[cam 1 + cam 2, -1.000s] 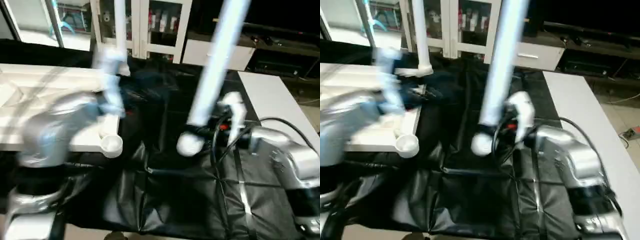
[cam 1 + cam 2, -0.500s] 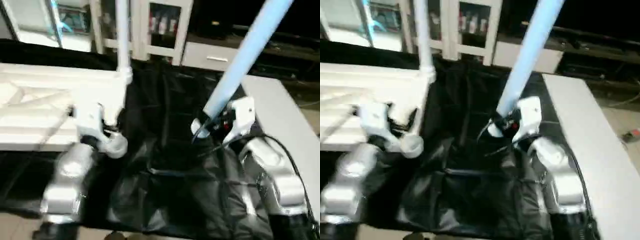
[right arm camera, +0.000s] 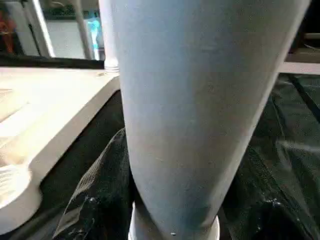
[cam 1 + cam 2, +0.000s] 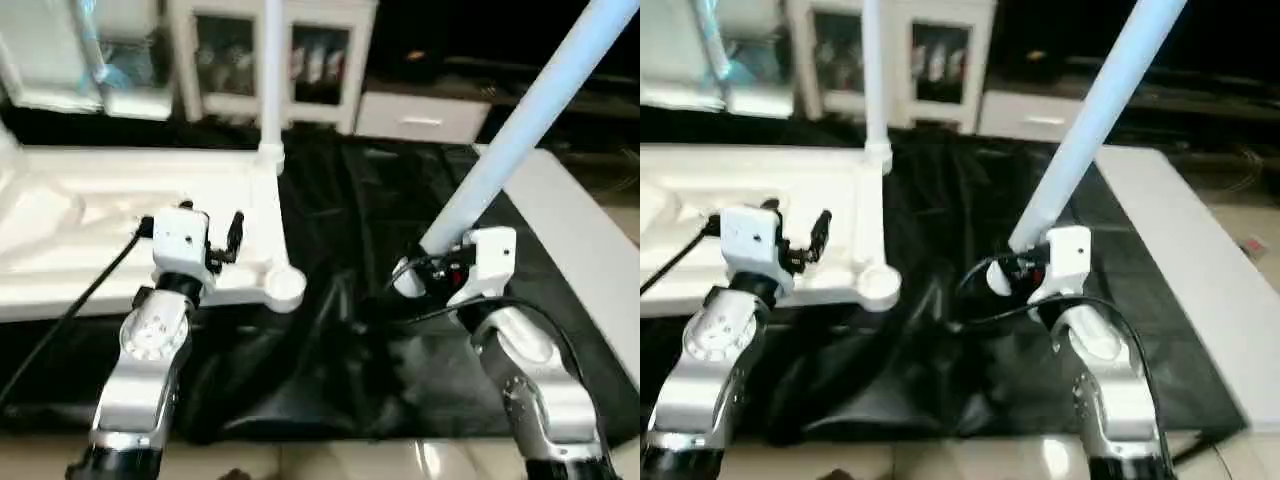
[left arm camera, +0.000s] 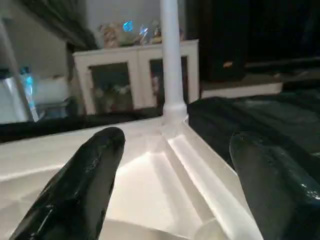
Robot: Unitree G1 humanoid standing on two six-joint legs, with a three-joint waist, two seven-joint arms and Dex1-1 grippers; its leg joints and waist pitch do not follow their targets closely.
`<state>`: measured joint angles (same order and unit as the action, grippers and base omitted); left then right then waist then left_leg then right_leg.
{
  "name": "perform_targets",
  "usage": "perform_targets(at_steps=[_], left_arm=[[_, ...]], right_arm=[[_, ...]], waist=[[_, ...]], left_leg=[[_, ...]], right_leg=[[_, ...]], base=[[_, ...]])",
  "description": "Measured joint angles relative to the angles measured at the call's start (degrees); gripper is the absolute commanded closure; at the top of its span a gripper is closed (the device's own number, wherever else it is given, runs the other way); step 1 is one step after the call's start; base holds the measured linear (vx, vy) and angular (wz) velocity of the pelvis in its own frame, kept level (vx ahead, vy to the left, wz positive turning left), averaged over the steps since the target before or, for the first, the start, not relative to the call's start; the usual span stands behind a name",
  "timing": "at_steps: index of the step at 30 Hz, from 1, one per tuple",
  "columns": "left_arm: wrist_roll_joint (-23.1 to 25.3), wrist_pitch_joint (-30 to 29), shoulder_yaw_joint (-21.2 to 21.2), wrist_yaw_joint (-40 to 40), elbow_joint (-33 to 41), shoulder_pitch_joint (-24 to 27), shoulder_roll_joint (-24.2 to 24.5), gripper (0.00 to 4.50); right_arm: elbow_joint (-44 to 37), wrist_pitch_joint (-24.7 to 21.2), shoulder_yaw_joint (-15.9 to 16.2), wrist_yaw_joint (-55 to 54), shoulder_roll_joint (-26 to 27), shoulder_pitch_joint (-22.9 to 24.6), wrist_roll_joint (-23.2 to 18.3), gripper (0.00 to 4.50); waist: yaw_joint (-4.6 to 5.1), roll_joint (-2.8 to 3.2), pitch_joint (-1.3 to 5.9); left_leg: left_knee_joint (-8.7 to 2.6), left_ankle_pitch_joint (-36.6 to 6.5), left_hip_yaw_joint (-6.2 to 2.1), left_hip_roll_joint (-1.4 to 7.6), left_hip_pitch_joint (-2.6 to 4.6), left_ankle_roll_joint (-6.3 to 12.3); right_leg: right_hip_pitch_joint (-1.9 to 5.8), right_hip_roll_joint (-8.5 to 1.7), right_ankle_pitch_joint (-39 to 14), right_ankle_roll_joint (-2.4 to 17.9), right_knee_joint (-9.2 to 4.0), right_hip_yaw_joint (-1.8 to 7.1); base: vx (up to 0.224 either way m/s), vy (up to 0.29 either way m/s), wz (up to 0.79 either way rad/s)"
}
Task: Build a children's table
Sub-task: Insert table leg to table base
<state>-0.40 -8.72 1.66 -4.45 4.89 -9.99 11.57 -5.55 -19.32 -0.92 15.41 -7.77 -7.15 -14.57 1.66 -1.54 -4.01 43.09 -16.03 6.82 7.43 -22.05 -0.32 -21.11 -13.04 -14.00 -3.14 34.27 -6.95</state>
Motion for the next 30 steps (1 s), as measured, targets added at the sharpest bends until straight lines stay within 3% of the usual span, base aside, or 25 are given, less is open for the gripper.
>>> perform_targets(at_steps=[1, 2, 3, 4, 5, 6, 7, 8, 9, 10, 11, 13, 14, 15, 16, 17, 18, 19, 20, 22, 25, 26, 28, 29, 30], left_arm=[[0.1, 0.2, 0.3, 0.1, -0.4, 0.0, 0.1, 0.66], [0.9, 0.0, 0.7, 1.2, -1.2, -0.4, -0.2, 0.66], [1.6, -0.1, 0.7, 2.0, -1.5, -1.0, -0.7, 0.66], [2.3, -0.1, 0.7, 2.5, -1.5, -1.5, -0.8, 0.66], [3.3, -0.5, -0.1, 3.1, -2.1, -2.5, -1.3, 0.66], [3.7, -0.6, -1.5, 3.2, -2.4, -3.1, -1.6, 0.66], [3.8, -0.8, -1.9, 3.5, -2.4, -3.2, -2.4, 0.66], [3.7, -1.0, -1.9, 3.7, -2.5, -3.1, -2.9, 0.66], [3.5, -1.3, -1.8, 3.7, -2.8, -3.2, -3.0, 0.66], [3.4, -1.1, -1.7, 3.8, -2.8, -3.6, -3.1, 0.66], [3.5, -1.2, -1.6, 4.1, -2.8, -3.7, -3.3, 0.66], [3.7, -1.8, -1.6, 4.3, -2.8, -3.3, -3.2, 0.66], [3.6, -2.3, -1.4, 4.3, -2.7, -3.4, -3.2, 0.66], [3.3, -2.2, -1.2, 4.1, -2.6, -3.5, -3.4, 0.66], [3.0, -2.2, -1.2, 4.0, -2.7, -3.4, -3.6, 0.66], [2.8, -2.1, -1.3, 3.8, -2.8, -3.3, -4.3, 0.66], [2.6, -2.0, -1.6, 3.5, -2.7, -3.2, -4.4, 0.66], [2.4, -2.0, -1.7, 3.4, -2.7, -3.2, -4.5, 0.66], [2.3, -2.0, -1.6, 3.4, -2.5, -3.7, -4.4, 0.66], [2.3, -2.0, -1.6, 3.4, -2.3, -3.9, -4.5, 0.66], [1.6, -2.0, -1.5, 3.4, -2.3, -3.4, -4.7, 0.66], [1.4, -2.0, -1.4, 3.4, -2.1, -3.4, -4.7, 0.66], [1.4, -2.0, -1.4, 3.4, -2.1, -3.5, -4.7, 0.66], [1.4, -2.0, -1.4, 3.3, -2.1, -3.6, -4.7, 0.66], [1.4, -2.1, -1.5, 3.2, -2.1, -3.8, -4.7, 0.66]], right_arm=[[0.0, 0.0, 0.7, 0.1, 0.4, 0.0, 0.0, 2.64], [-0.3, 0.0, 1.1, 0.3, 0.2, 0.0, 0.0, 2.64], [-0.9, 0.0, 1.0, 0.4, -0.3, -0.2, 0.0, 2.64], [-1.4, 0.0, 0.9, 0.7, -0.6, -0.9, 0.0, 2.64], [-1.6, 0.4, 0.5, 0.8, -1.1, -1.8, 0.0, 2.64], [-1.4, 0.6, 0.0, 0.7, -1.3, -1.8, 0.0, 2.64], [-1.2, 0.6, 0.2, 0.9, -1.8, -1.9, 0.0, 2.64], [-1.0, 0.6, 0.6, 1.3, -1.5, -1.8, 0.0, 2.64], [-1.0, 0.5, 1.0, 1.5, -1.3, -1.1, 0.0, 2.64], [-1.0, 0.4, 1.4, 1.9, -1.5, -0.8, 0.0, 2.64], [-1.0, -0.1, 1.3, 2.1, -1.8, -0.7, 0.0, 2.64], [-1.0, -0.3, 1.0, 2.2, -2.6, -1.3, 0.0, 2.64], [-1.2, -0.3, 0.5, 2.2, -2.6, -2.0, -0.1, 2.64], [-1.1, -0.3, 0.0, 2.0, -2.7, -2.5, -0.5, 2.64], [-1.1, -0.3, -0.6, 1.8, -2.6, -2.5, -0.6, 2.64], [-0.9, -0.6, -1.3, 1.6, -2.8, -1.9, -0.7, 2.64], [-0.6, -0.9, -1.6, 1.3, -3.0, -1.9, -0.8, 2.64], [-0.6, -1.1, -1.8, 1.3, -3.1, -1.9, -0.8, 2.64], [-0.7, -1.2, -2.2, 1.3, -3.0, -1.8, -0.9, 2.64], [-0.6, -1.6, -2.1, 1.3, -3.1, -1.1, -0.8, 2.64], [-0.5, -1.7, -2.1, 1.3, -3.1, -1.1, -0.9, 2.64], [-0.5, -1.7, -2.0, 1.2, -3.1, -1.2, -0.8, 2.64], [-0.5, -1.7, -2.0, 0.8, -3.0, -1.8, -0.6, 2.64], [-0.5, -1.6, -2.0, 0.4, -3.0, -2.0, -0.4, 2.64], [-0.4, -1.6, -2.1, 0.0, -3.1, -1.9, -0.3, 2.64]], waist=[[0.87, -0.2, 0.0], [1.43, -0.75, 0.33], [1.3, -1.42, 0.73], [1.19, -2.15, 1.15], [0.7, -2.43, 1.51], [-0.17, -1.96, 1.51], [-0.93, -0.79, 1.16], [-0.66, 2.07, 0.79], [-0.29, 2.65, 0.55], [-0.33, 1.86, 0.82], [-0.71, 1.86, 0.81], [-1.47, 0.88, 1.42], [-1.88, 0.05, 1.92], [-2.11, -0.76, 2.22], [-2.73, -1.0, 2.15], [-3.72, -1.13, 1.96], [-4.19, -0.72, 1.81], [-4.03, -0.16, 1.59], [-3.23, 1.08, 1.46], [-1.6, 0.5, 1.08], [-0.7, 0.15, 0.83], [-0.56, 0.09, 0.54], [-0.39, 0.37, 0.03], [-0.44, 0.5, -0.04], [-0.66, 0.75, -0.15]], left_leg=[[-1.11, 0.6, 0.36, -0.41, 0.04, 0.85], [-2.6, 0.8, 0.59, -1.03, 0.5, 1.11], [-3.81, 0.8, 1.18, -1.84, 0.47, 0.98], [-5.12, 1.1, 1.86, -3.29, 0.23, 0.51], [-6.31, 1.5, 2.18, -4.71, -0.45, -0.48], [-6.09, 1.2, 1.89, -5.22, -0.78, -3.22], [-3.75, 1.1, -0.87, -4.72, -0.77, -5.43], [-1.94, 1.7, -2.39, -1.86, -1.08, -5.13], [-1.96, 1.8, -3.16, -1.86, -1.3, -3.23], [-2.42, 1.8, -2.95, -1.76, -1.65, -3.13], [-3.45, 1.8, -3.34, -1.47, -2.32, -3.14], [-5.82, 1.9, -3.56, -1.59, -2.67, -3.26], [-7.17, 3.0, -3.6, -2.23, -2.91, -3.17], [-8.01, 4.5, -3.51, -2.95, -3.07, -3.14], [-8.21, 5.0, -3.38, -3.03, -3.12, -3.39], [-6.93, 4.3, -3.28, -2.81, -2.91, -3.52], [-4.19, 4.2, -3.62, -1.94, -2.78, -3.39], [-3.65, 4.2, -3.59, -0.7, -1.95, -3.44], [-5.1, 3.5, -3.34, 0.61, -0.79, -3.35], [-6.06, 3.5, -3.31, 1.03, -0.78, -3.37], [-7.09, 3.5, -3.22, 1.16, 0.23, -3.37], [-7.54, 3.4, -2.94, 1.26, 1.23, -3.39], [-7.86, 3.1, -2.43, 1.62, 2.11, -3.7], [-7.93, 2.8, -2.13, 1.84, 2.18, -3.72], [-7.93, 2.6, -2.42, 1.56, 1.52, -3.4]], right_leg=[[-0.66, 1.32, -1.6, 2.0, 4.22, -0.38], [-0.25, 4.53, -2.0, 3.0, 7.08, -1.57], [0.88, 6.77, -1.7, 3.6, 6.59, -2.07], [2.21, 8.59, -1.7, 3.8, 4.86, -2.16], [2.18, 9.4, -1.6, 4.9, 4.22, -0.61], [1.9, 8.32, -0.9, 4.2, 3.65, -0.32], [2.15, 7.65, -0.2, 4.0, 3.36, -1.5], [3.29, 7.84, -0.5, 3.9, 3.55, -4.12], [3.53, 8.52, -2.5, 5.0, 4.25, -3.27], [1.85, 9.11, -3.0, 4.2, 8.41, -1.46], [1.12, 9.96, -3.2, 3.9, 10.84, -0.09], [1.89, 10.62, -3.2, 3.9, 8.36, 0.83], [2.78, 10.29, -3.0, 4.3, 4.95, 1.78], [3.35, 9.26, -2.1, 2.2, 2.57, 2.29], [2.82, 8.67, -2.0, 1.4, 3.04, 2.21], [2.03, 7.73, -1.8, 1.6, 3.0, 1.17], [2.15, 7.46, -1.6, 1.6, 3.01, 0.54], [2.1, 6.98, -1.6, 1.6, 2.95, -0.81], [2.12, 6.37, -1.5, 1.7, 2.84, -2.83], [2.01, 7.04, -1.4, 2.0, 1.71, -2.81], [2.92, 7.7, -1.0, 2.6, 0.33, -2.46], [3.6, 7.72, -1.0, 2.6, -0.04, -2.47], [4.39, 7.72, -1.1, 2.5, -0.56, -2.62], [4.48, 7.73, -1.1, 2.5, -0.75, -2.64], [5.09, 7.43, -1.1, 2.5, -1.12, -3.55]], base=[[-0.132, 0.256, 0.13], [-0.095, 0.217, 0.0], [-0.095, 0.217, 0.0], [-0.067, 0.154, -0.12], [-0.091, 0.152, -0.11], [-0.091, 0.152, -0.11], [-0.063, 0.184, -0.28], [-0.042, 0.226, -0.32], [-0.042, 0.226, -0.32], [-0.079, 0.172, 0.0], [-0.104, 0.038, 0.07], [-0.102, -0.004, 0.02], [-0.112, -0.064, -0.15], [-0.112, -0.064, -0.15], [-0.14, -0.094, -0.23], [-0.155, -0.09, -0.38], [-0.155, -0.09, -0.38], [-0.068, -0.019, -0.56], [-0.012, 0.033, -0.38], [-0.006, 0.016, -0.19], [0.0, 0.0, 0.0], [0.0, 0.0, 0.0], [0.0, 0.0, 0.0], [0.0, 0.0, 0.0], [0.0, 0.0, 0.0]])
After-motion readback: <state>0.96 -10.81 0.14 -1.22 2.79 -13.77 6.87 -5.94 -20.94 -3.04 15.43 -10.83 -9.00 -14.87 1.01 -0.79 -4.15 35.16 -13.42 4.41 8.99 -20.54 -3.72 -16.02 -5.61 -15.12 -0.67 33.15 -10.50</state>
